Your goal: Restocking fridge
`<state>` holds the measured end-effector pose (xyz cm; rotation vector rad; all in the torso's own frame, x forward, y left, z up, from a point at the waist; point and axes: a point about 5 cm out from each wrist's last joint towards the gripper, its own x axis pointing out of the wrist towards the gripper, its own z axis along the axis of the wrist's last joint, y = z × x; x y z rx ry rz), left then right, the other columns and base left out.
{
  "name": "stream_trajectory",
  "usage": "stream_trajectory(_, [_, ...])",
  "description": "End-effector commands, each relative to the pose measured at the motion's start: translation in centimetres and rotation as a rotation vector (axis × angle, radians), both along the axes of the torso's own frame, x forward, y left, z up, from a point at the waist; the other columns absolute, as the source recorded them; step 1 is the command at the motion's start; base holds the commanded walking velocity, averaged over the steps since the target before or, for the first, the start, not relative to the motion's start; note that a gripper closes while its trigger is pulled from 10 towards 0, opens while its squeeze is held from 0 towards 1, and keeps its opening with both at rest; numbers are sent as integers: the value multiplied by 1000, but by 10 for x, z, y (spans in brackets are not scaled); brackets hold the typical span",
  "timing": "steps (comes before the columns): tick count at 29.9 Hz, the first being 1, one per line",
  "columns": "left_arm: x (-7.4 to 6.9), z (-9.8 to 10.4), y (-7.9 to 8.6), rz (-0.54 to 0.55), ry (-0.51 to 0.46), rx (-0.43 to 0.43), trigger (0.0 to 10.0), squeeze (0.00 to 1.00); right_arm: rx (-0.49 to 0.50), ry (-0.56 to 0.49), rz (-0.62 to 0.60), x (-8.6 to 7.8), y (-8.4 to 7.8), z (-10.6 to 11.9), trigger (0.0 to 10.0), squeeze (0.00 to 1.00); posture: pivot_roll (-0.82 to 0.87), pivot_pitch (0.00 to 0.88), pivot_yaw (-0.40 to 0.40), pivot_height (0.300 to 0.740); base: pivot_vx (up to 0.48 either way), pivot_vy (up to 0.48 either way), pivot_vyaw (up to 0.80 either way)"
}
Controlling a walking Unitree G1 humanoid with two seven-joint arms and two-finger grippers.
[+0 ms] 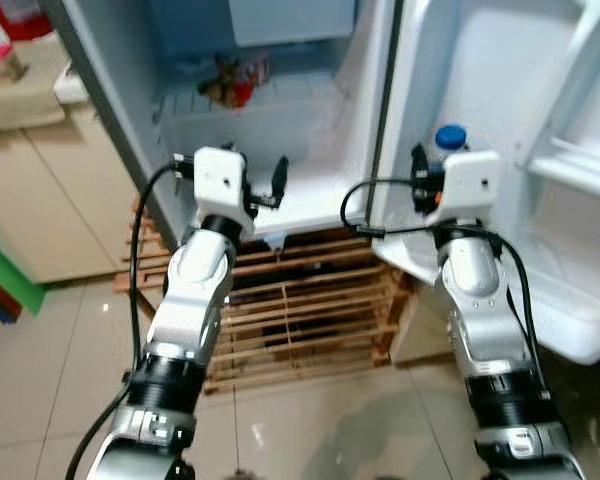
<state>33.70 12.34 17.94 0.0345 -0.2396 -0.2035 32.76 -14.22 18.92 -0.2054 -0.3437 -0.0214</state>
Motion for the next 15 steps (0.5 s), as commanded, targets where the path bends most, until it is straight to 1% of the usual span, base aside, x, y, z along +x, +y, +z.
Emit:
stream_trajectory(1, [-2,2,1,1,-7,5,10000,0,-4,-87,12,-1,3,19,10000,0,-65,0,63,740,0,0,0])
stream_trajectory(10, [-4,1,2,-5,-1,10,10000,0,-7,-137,35,0,9,33,10000,0,-59,0,65,740,0,0,0])
stream_trajectory(13, [-6,0,2,-1,0,8,10000,0,-65,-189,43,4,11,41,10000,0,-52,0,61,740,0,0,0])
stream_trajectory(15, [-6,0,2,-1,0,8,10000,0,-65,-189,43,4,11,41,10000,0,-52,0,61,740,0,0,0])
